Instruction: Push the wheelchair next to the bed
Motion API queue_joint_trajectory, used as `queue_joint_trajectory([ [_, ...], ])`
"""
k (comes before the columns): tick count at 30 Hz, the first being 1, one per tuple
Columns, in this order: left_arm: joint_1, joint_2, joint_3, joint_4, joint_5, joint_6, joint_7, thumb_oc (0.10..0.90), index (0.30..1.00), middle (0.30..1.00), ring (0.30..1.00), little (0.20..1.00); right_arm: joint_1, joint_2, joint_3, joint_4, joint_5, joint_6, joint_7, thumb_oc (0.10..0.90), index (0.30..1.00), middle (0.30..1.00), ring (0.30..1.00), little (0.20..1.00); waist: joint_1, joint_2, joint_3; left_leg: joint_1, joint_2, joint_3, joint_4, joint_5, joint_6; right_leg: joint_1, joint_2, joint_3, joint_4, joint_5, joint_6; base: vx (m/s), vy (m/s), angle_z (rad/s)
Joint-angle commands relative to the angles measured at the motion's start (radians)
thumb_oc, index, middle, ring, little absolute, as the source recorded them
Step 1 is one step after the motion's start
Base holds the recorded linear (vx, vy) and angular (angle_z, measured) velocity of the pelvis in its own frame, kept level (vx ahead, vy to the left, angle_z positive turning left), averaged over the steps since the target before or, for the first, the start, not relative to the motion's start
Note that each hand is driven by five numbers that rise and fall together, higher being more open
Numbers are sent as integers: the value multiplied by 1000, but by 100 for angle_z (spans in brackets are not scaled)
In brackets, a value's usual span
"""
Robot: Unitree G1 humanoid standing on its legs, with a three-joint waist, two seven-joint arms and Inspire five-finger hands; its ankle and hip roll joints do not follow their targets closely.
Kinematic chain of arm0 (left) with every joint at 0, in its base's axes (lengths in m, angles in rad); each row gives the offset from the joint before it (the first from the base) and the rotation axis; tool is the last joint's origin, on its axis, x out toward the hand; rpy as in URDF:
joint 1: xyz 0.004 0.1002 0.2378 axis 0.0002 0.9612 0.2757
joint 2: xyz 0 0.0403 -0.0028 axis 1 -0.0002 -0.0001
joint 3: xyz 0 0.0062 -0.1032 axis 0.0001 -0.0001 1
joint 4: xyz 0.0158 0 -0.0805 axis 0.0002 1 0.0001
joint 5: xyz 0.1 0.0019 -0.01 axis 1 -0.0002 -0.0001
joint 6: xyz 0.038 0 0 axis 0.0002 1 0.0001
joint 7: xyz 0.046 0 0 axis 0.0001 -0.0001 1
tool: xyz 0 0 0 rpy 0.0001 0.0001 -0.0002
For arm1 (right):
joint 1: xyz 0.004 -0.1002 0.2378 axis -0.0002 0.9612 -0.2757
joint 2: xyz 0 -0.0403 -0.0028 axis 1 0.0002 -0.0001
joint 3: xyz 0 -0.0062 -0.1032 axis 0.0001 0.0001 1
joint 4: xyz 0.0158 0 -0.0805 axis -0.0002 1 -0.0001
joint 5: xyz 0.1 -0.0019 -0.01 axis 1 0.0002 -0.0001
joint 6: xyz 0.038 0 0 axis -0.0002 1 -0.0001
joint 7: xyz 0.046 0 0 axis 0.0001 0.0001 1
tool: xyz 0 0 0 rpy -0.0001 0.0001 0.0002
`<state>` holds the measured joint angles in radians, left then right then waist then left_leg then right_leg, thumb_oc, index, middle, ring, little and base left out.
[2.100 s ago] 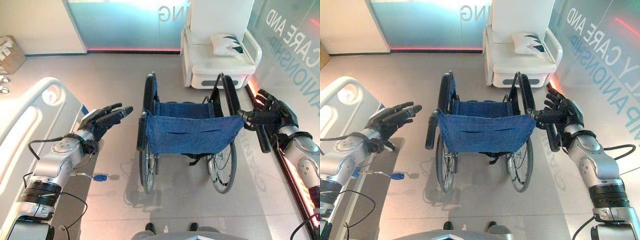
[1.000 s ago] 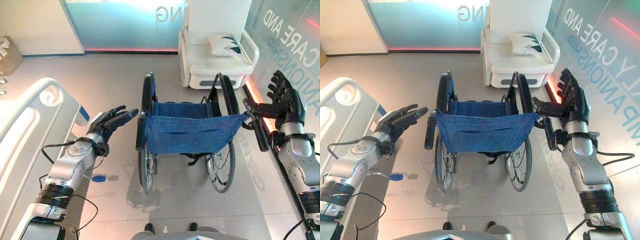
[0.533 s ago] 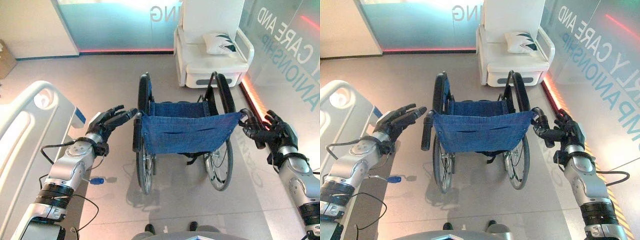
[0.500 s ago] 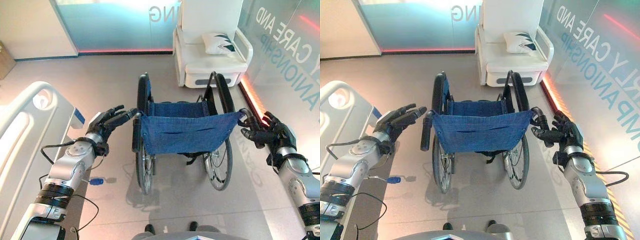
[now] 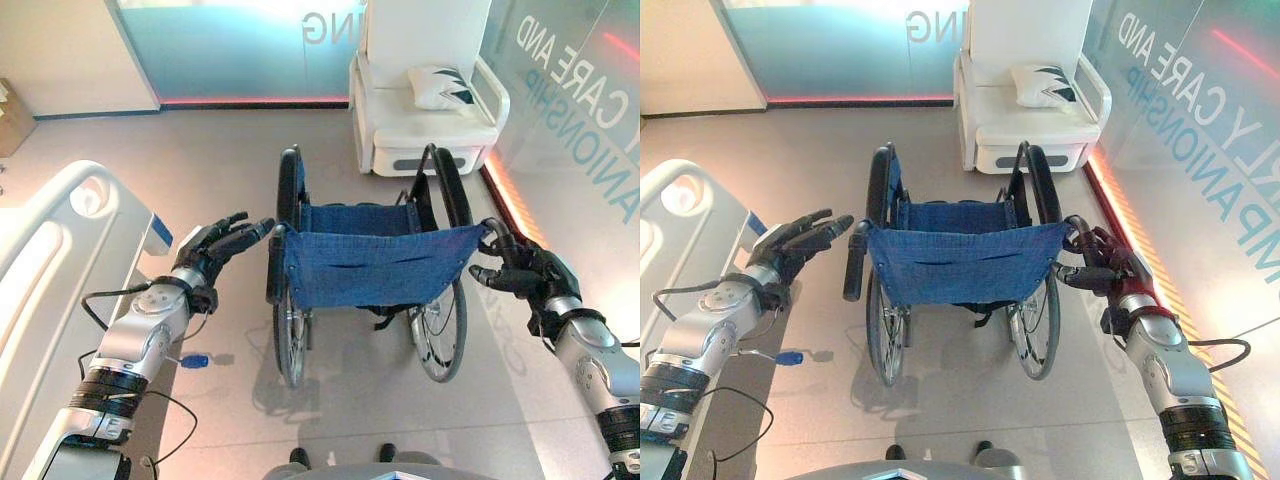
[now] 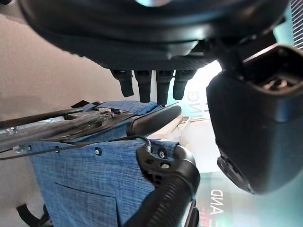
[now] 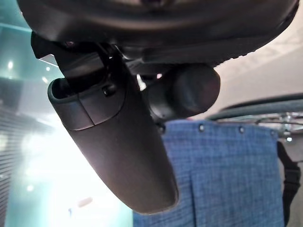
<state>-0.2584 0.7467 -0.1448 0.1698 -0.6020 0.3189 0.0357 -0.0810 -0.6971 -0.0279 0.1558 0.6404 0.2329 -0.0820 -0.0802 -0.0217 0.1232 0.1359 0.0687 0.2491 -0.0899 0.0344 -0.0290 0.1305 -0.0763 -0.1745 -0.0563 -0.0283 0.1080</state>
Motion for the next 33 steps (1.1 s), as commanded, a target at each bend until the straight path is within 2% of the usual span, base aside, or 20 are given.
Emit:
queue_joint_trajectory([
  [1,-45,5,65,-16,26,-114,9,800,900,900,900,900,-122,-67,7,-46,28,-70,83,800,900,900,900,900,20,-5,-50,-18,-68,33,31,-76,26,-54,18,-64,54,-1,10,0,0,0],
  [3,-40,6,68,-12,24,-117,0,800,900,900,900,900,-122,-69,11,-51,30,-78,94,800,900,900,900,900,22,-5,-49,-17,-68,30,31,-76,26,-53,18,-66,54,-1,9,0,0,0],
  [4,-37,6,70,-12,23,-118,-4,800,900,900,900,900,-123,-71,10,-54,33,-82,99,759,839,839,839,839,23,-5,-49,-17,-68,30,31,-76,25,-52,18,-67,53,-1,9,0,0,0],
  [5,-35,6,71,-13,22,-118,-6,800,900,900,900,900,-123,-72,10,-56,34,-85,101,681,721,721,721,721,23,-6,-49,-17,-68,30,31,-76,25,-51,18,-67,53,-1,9,0,0,0],
  [6,-31,4,72,-15,14,-114,-12,800,900,900,900,900,-124,-75,10,-67,39,-98,102,568,552,552,552,552,24,-5,-48,-17,-67,29,29,-75,24,-51,18,-69,53,-2,9,0,0,0],
  [7,-30,3,72,-16,7,-112,-15,800,900,900,900,900,-125,-75,10,-70,41,-103,103,482,422,422,422,422,24,-5,-48,-17,-66,29,29,-74,23,-51,19,-70,53,-2,9,0,0,0],
  [8,-30,0,72,-15,-7,-104,-23,800,900,900,900,900,-128,-75,9,-77,39,-111,100,431,347,347,347,347,24,-5,-48,-17,-66,29,29,-74,23,-51,19,-70,52,-1,9,0,0,0],
  [9,-26,-5,73,-16,-20,-99,-31,800,900,900,900,900,-127,-73,8,-82,34,-129,98,400,300,300,300,300,24,-4,-46,-18,-66,27,28,-73,23,-51,20,-70,51,-1,8,0,0,0],
  [20,18,-45,61,-102,-217,-15,-175,800,900,900,900,900,-91,-54,-8,-120,25,-146,108,400,300,300,300,300,26,10,-42,-18,-60,21,26,-67,16,-46,22,-75,44,0,9,-1,-9,2],
  [26,-9,-33,20,-120,-261,14,-187,800,900,900,900,900,-106,-60,14,-116,32,-140,96,400,300,300,300,300,23,16,-41,-17,-56,18,20,-60,8,-39,25,-82,38,-1,7,0,-12,5],
  [29,-20,-30,13,-120,-312,-23,-170,800,900,900,900,900,-117,-67,26,-110,38,-136,90,400,300,300,300,300,23,17,-41,-18,-55,16,19,-58,6,-38,25,-84,36,-2,4,0,0,0],
  [30,-21,-34,16,-126,-334,-42,-134,800,900,900,900,900,-115,-64,28,-104,36,-141,92,400,300,300,300,300,23,18,-41,-17,-54,17,19,-58,5,-37,25,-87,36,-2,4,0,0,0],
  [31,-24,-39,22,-129,-352,-71,-82,800,900,900,900,900,-118,-62,31,-98,34,-142,92,400,300,300,300,300,23,18,-41,-16,-52,17,18,-56,4,-36,25,-88,36,-3,2,0,0,0],
  [32,-31,-58,45,-127,-384,-163,12,800,900,900,900,900,-117,-51,33,-91,27,-144,95,400,300,300,300,300,22,14,-43,-13,-51,20,17,-57,3,-34,27,-88,34,-4,1,0,0,0],
  [33,-32,-62,50,-128,-388,-179,26,800,900,900,900,900,-116,-50,33,-89,26,-144,97,400,300,300,300,300,21,14,-43,-13,-51,20,17,-57,2,-33,27,-88,33,-5,0,0,0,0],
])
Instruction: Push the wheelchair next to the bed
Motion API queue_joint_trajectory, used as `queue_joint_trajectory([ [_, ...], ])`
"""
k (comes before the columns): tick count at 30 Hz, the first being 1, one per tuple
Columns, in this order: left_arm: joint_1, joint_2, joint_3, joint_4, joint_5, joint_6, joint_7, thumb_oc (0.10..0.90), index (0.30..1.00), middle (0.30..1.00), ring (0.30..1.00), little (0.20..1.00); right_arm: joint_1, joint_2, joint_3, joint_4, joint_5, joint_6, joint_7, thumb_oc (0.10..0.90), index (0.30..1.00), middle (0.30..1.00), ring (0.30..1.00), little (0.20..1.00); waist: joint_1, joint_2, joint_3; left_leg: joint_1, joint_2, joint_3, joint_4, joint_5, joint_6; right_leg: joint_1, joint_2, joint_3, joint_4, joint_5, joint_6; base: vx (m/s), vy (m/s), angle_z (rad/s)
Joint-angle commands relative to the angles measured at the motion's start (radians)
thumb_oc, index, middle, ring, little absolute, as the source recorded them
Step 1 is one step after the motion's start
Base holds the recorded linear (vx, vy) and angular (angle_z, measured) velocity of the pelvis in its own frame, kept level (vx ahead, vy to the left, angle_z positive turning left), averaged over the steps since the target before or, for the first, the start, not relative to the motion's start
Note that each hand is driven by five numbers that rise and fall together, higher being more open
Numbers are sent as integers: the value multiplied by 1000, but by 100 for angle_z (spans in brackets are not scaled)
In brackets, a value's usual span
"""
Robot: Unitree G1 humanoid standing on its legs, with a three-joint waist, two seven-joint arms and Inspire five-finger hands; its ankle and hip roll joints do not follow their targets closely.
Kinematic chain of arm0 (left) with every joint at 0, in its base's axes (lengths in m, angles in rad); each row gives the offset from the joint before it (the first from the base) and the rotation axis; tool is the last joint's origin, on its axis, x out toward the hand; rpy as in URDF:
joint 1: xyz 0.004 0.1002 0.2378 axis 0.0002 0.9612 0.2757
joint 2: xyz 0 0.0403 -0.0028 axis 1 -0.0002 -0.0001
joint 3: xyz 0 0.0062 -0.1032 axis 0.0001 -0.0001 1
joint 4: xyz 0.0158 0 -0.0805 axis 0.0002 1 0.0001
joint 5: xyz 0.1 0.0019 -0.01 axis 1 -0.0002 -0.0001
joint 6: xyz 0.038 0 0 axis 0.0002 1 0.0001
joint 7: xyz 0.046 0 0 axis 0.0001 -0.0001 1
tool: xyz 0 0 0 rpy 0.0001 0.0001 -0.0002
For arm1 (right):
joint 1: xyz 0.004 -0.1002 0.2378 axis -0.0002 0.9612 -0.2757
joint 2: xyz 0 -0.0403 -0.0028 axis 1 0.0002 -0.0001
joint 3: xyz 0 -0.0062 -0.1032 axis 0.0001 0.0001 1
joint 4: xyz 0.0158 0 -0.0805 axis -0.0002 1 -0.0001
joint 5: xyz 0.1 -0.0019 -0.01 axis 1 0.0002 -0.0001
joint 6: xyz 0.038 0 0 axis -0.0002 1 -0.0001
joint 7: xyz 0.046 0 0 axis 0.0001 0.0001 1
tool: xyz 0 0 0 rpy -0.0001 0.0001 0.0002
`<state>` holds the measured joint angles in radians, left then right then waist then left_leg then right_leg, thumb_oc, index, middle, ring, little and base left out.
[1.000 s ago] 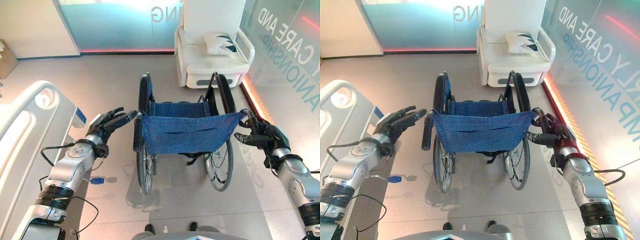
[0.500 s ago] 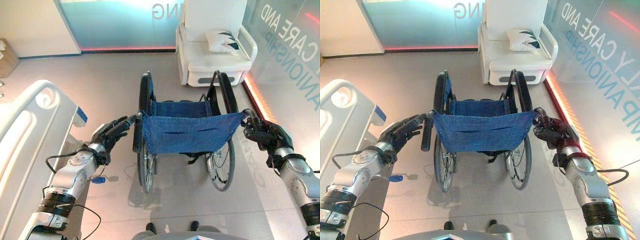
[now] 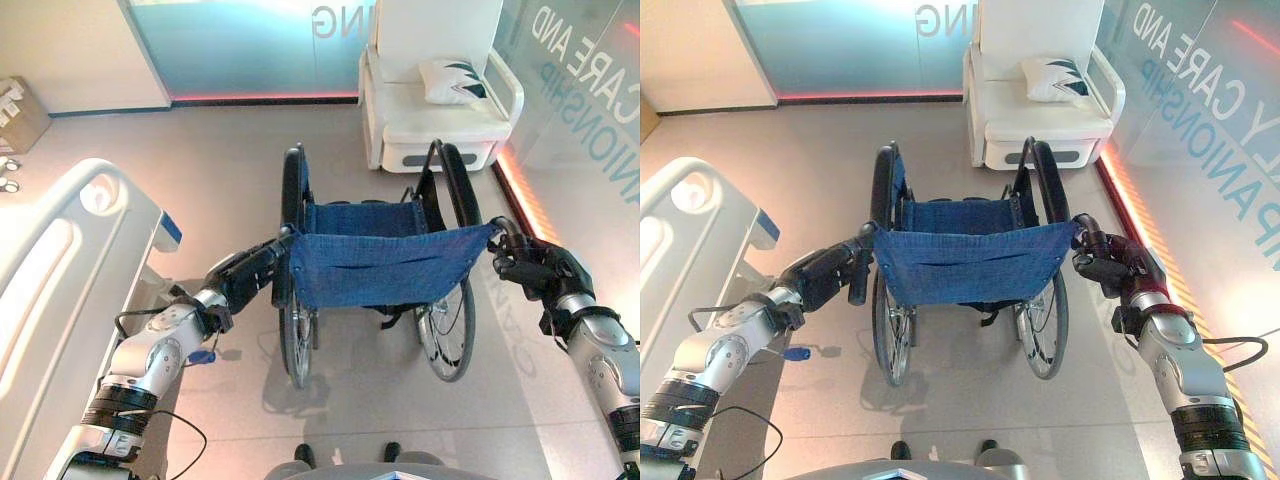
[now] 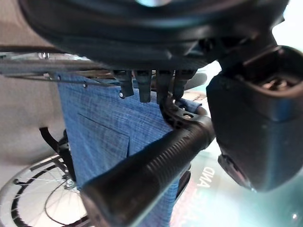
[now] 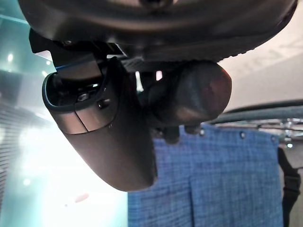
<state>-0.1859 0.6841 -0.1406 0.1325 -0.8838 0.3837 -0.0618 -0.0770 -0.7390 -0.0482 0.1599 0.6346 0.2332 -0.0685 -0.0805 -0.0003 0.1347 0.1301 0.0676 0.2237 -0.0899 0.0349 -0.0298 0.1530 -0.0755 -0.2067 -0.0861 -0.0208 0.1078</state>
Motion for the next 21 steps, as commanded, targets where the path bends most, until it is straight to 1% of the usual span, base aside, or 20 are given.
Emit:
queue_joint_trajectory([
  [1,-103,-11,58,-94,-101,-269,145,800,900,900,900,900,-117,-2,51,-91,26,-144,84,400,300,300,300,300,22,-9,-55,-7,-49,47,18,-57,2,-55,27,-58,63,-14,-1,0,0,0],
  [2,-100,-27,76,-102,-76,-311,171,800,900,900,900,900,-113,8,47,-92,20,-144,83,400,300,300,300,300,23,-12,-55,-8,-48,47,19,-56,1,-55,27,-59,64,-14,-3,-10,-31,1],
  [3,-91,-39,87,-124,-74,-323,187,800,900,900,900,900,-108,15,42,-97,17,-140,79,400,300,300,300,300,26,-16,-54,-10,-47,46,22,-56,1,-54,28,-60,64,-15,-5,-18,-38,1],
  [5,-74,-66,110,-164,-42,-365,224,800,900,900,900,900,-99,30,30,-103,8,-137,74,400,300,300,300,300,32,-20,-53,-14,-46,41,24,-56,0,-54,28,-62,63,-17,-8,-24,-35,1],
  [6,-66,-74,122,-181,-34,-370,231,800,900,900,900,900,-98,32,25,-106,8,-133,71,400,300,300,300,300,35,-22,-52,-15,-46,38,25,-57,0,-54,29,-64,63,-17,-8,-33,-34,3],
  [7,-49,-90,141,-207,1,-410,259,800,900,900,900,900,-93,40,15,-106,4,-132,72,400,300,300,300,300,41,-26,-51,-17,-46,34,26,-57,-1,-51,29,-68,62,-18,-11,-27,-28,4],
  [9,-38,-99,156,-225,23,-420,261,800,900,900,900,900,-92,47,11,-102,-3,-132,73,400,300,300,300,300,44,-28,-50,-17,-46,31,26,-58,-3,-49,29,-70,60,-19,-11,-12,-12,2],
  [10,-31,-104,165,-237,26,-417,254,800,900,900,900,900,-92,51,8,-103,-5,-128,70,400,300,300,300,300,48,-29,-50,-17,-46,30,27,-59,-3,-48,29,-71,60,-19,-12,0,0,0],
  [12,-8,-111,177,-270,31,-387,204,800,900,900,900,900,-83,61,5,-112,-13,-124,63,400,300,300,300,300,54,-31,-50,-18,-46,25,28,-59,-4,-46,29,-73,56,-19,-13,0,0,0],
  [13,5,-109,178,-289,18,-350,170,800,900,900,900,900,-79,63,0,-119,-15,-119,60,400,300,300,300,300,57,-30,-49,-19,-45,24,28,-60,-5,-45,30,-73,56,-20,-14,-29,-7,3],
  [14,13,-107,175,-298,29,-334,149,800,900,900,900,900,-75,66,-2,-123,-18,-119,58,400,300,300,300,300,59,-29,-48,-19,-45,22,29,-59,-5,-44,30,-73,55,-19,-14,-33,-1,3],
  [18,22,-83,166,-307,94,-316,147,800,900,900,900,900,-74,61,-4,-116,-13,-123,62,400,300,300,300,300,62,-25,-47,-14,-44,23,23,-58,-8,-39,30,-77,48,-16,-11,-20,5,8],
  [20,16,-56,164,-284,179,-273,143,800,900,900,900,900,-82,57,3,-103,-10,-123,62,400,300,300,300,300,63,-22,-50,-11,-45,21,18,-56,-9,-36,31,-78,44,-15,-9,-8,7,7],
  [21,15,-45,164,-275,198,-259,133,800,900,900,900,900,-82,56,4,-103,-10,-121,62,400,300,300,300,300,63,-21,-51,-11,-45,21,18,-56,-9,-35,31,-79,44,-15,-9,0,0,0],
])
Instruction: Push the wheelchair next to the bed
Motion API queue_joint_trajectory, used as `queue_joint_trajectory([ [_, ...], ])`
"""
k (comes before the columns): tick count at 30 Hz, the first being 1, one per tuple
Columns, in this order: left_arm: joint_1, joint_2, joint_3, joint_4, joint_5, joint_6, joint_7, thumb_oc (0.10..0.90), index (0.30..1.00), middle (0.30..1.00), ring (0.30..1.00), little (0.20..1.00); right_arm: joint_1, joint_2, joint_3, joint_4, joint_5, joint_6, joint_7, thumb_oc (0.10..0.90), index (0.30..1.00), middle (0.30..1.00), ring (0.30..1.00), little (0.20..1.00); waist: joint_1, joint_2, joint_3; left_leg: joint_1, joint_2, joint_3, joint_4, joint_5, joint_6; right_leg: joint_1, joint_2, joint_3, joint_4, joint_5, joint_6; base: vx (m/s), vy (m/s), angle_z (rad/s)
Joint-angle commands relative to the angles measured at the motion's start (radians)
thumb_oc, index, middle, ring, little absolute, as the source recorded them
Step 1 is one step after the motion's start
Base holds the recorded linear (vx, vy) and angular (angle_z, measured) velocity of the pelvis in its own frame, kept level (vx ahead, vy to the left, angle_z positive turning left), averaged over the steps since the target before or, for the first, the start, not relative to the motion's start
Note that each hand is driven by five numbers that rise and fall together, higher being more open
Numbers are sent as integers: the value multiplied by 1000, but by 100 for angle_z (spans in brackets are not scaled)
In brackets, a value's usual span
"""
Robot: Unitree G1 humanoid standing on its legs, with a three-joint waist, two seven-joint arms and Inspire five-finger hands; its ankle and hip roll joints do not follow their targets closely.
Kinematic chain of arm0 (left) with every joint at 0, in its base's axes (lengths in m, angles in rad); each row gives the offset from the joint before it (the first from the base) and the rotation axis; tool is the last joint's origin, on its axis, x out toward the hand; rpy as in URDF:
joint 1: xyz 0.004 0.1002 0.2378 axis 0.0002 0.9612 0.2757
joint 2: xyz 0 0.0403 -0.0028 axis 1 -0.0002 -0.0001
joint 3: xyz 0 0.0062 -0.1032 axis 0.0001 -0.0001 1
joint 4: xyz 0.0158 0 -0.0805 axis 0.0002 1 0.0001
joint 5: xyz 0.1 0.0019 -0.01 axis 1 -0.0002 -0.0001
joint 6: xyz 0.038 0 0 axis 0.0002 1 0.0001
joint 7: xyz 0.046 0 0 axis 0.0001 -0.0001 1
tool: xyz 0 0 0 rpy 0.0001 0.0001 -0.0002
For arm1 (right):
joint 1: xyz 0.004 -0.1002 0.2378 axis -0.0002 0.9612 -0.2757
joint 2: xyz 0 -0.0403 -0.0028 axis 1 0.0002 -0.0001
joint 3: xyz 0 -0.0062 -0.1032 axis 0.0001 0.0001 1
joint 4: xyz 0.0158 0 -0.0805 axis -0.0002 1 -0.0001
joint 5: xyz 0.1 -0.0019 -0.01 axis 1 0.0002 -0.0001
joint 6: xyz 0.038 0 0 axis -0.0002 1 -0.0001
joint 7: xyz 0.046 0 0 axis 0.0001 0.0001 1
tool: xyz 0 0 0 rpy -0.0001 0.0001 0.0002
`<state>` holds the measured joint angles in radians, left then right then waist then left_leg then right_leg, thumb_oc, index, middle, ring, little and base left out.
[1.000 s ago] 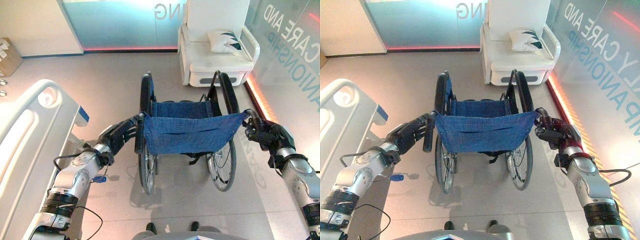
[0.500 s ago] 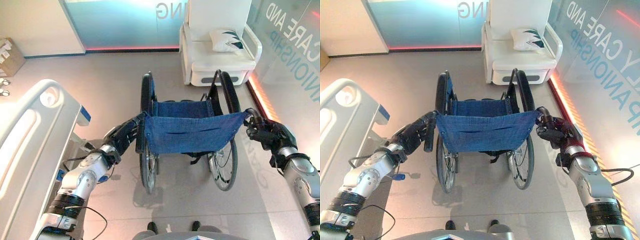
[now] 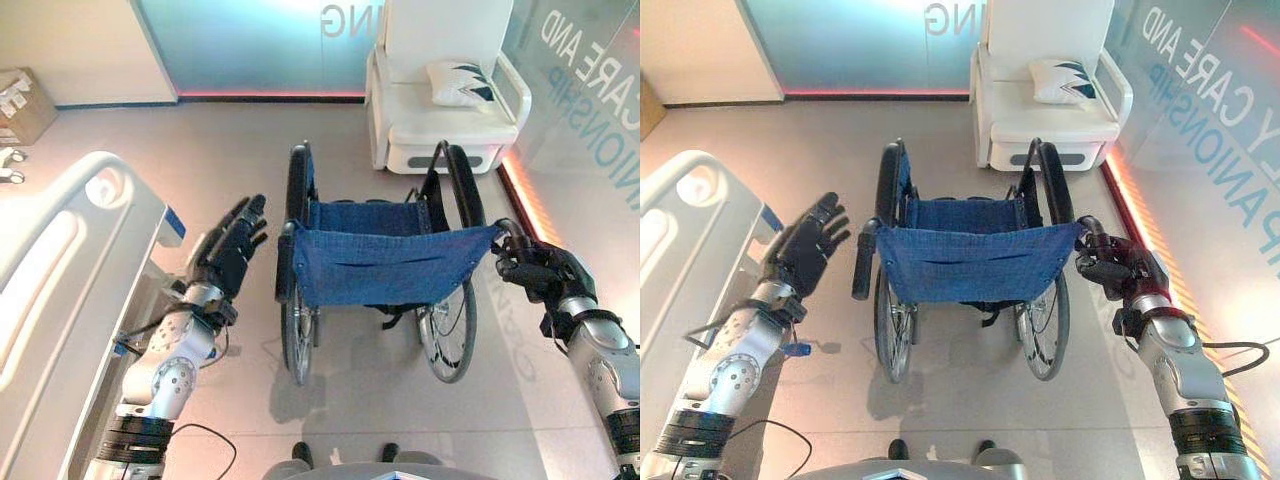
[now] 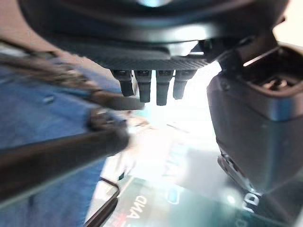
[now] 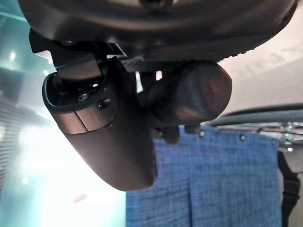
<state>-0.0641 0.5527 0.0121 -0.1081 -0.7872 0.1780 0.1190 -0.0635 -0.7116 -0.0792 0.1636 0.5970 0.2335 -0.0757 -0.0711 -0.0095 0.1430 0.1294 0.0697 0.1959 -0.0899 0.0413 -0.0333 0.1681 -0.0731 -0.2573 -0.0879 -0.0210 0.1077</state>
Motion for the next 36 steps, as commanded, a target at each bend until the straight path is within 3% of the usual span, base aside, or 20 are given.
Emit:
queue_joint_trajectory([
  [1,-109,99,11,-26,115,-39,-55,800,900,900,900,900,-97,25,36,-106,30,-119,70,400,300,300,300,300,54,-11,-61,-11,-47,49,18,-61,-6,-51,28,-29,46,-15,-8,0,0,0],
  [18,-160,217,-50,143,182,119,-160,800,900,900,900,900,-111,-5,69,-63,49,-116,84,400,300,300,300,300,36,7,-61,-7,-47,58,20,-57,-4,-53,26,-24,49,-14,-4,0,0,0],
  [25,-171,213,-70,150,37,163,-238,800,900,900,900,900,-100,1,78,-48,46,-118,92,400,300,300,300,300,27,14,-61,-3,-47,65,18,-57,-1,-56,25,-21,51,-12,-3,0,0,0],
  [32,-193,199,-109,138,-12,223,-252,800,900,900,900,900,-108,-4,94,-41,46,-110,99,400,300,300,300,300,22,15,-56,-1,-49,68,21,-58,0,-54,26,-18,52,-11,-3,0,0,0],
  [36,-220,193,-134,160,-37,226,-257,800,900,900,900,900,-124,-7,112,-31,49,-109,98,400,300,300,300,300,19,15,-55,-1,-49,69,21,-58,1,-55,25,-17,53,-11,-2,0,0,0],
])
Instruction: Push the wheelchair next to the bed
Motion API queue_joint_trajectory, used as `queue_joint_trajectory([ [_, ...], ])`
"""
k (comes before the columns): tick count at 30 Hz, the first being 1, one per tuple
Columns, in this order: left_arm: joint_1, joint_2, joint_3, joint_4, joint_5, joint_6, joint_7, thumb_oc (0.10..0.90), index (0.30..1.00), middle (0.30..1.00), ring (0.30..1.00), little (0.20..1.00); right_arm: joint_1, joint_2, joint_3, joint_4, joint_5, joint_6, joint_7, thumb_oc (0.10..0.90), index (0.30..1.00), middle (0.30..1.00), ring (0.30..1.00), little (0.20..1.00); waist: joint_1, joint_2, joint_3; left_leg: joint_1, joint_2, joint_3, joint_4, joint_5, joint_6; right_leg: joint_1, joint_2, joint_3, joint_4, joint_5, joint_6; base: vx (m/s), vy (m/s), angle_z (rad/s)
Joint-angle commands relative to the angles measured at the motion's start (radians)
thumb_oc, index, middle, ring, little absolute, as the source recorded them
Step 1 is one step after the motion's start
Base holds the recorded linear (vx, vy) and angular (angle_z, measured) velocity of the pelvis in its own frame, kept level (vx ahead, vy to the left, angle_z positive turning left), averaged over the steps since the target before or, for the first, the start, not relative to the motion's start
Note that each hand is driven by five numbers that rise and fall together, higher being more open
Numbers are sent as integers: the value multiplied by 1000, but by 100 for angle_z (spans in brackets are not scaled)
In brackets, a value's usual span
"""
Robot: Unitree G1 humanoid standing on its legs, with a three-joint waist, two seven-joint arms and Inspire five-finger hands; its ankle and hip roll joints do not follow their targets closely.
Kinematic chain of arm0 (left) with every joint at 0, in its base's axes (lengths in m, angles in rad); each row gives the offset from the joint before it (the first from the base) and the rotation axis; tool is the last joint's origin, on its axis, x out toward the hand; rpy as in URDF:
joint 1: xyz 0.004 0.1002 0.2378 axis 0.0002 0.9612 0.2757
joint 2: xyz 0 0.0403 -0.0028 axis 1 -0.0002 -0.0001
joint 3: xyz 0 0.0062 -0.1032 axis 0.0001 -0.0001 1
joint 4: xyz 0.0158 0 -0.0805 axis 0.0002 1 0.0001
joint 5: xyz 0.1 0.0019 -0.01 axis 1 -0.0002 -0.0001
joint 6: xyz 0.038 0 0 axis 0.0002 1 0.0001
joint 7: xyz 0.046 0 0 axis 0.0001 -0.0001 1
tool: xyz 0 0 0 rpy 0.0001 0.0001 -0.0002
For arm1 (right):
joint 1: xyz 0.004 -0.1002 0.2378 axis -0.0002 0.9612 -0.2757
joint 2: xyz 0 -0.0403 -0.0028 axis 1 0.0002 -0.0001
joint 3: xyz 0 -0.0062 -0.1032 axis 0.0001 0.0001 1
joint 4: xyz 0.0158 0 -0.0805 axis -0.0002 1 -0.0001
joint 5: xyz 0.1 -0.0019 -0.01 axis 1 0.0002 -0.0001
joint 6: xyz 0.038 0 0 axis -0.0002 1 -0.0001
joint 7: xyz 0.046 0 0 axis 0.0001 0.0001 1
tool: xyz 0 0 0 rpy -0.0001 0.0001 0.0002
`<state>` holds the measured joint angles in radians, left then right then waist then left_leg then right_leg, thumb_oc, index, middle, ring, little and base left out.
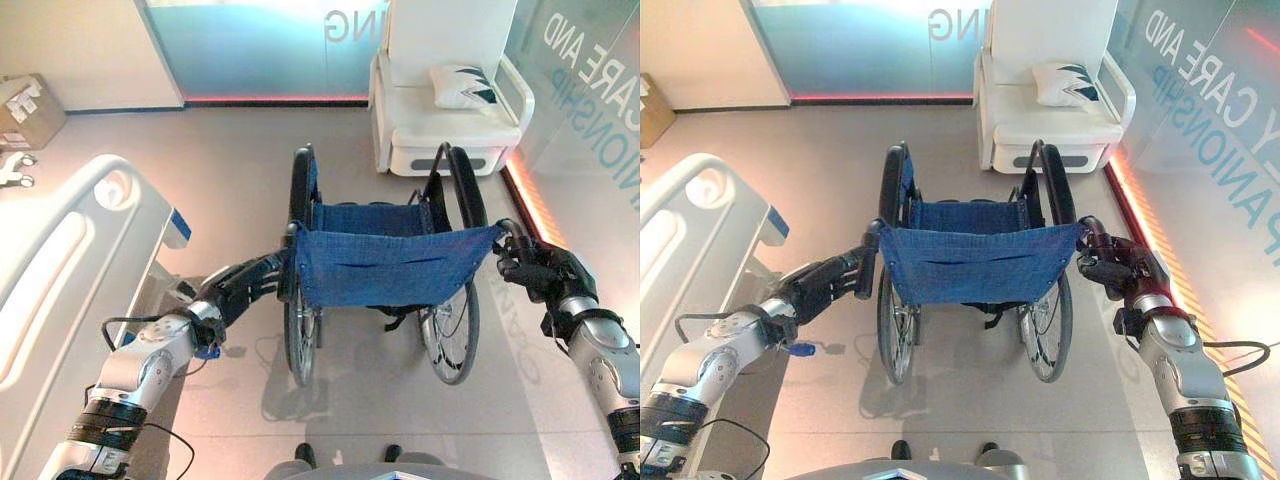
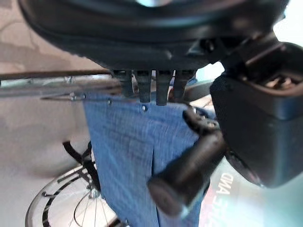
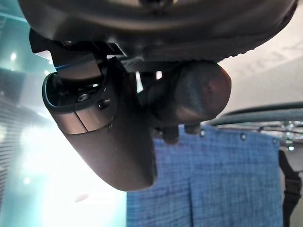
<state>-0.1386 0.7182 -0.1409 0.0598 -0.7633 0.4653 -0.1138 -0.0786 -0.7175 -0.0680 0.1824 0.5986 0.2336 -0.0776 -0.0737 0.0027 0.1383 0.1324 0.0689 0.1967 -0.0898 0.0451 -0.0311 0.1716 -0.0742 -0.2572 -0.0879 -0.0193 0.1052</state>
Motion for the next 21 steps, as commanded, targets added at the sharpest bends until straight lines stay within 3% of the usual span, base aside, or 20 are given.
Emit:
queue_joint_trajectory([
  [1,-161,24,6,3,-63,-60,-28,800,900,900,900,900,-116,0,111,-45,50,-110,100,400,300,300,300,300,19,3,-51,-3,-48,70,20,-62,-1,-58,26,-16,53,-12,1,0,0,0],
  [16,-298,-46,-102,124,-60,-65,52,800,900,900,900,900,-182,22,190,-14,41,-98,112,400,300,300,300,300,-7,-1,-53,4,-49,78,24,-66,5,-63,34,6,63,-14,-2,5,0,-1],
  [21,-347,-89,-139,211,-12,-18,98,800,900,900,900,900,-220,38,233,-2,24,-96,122,400,300,300,300,300,-14,-4,-53,2,-52,78,31,-69,9,-65,36,15,66,-14,-3,12,2,-5],
])
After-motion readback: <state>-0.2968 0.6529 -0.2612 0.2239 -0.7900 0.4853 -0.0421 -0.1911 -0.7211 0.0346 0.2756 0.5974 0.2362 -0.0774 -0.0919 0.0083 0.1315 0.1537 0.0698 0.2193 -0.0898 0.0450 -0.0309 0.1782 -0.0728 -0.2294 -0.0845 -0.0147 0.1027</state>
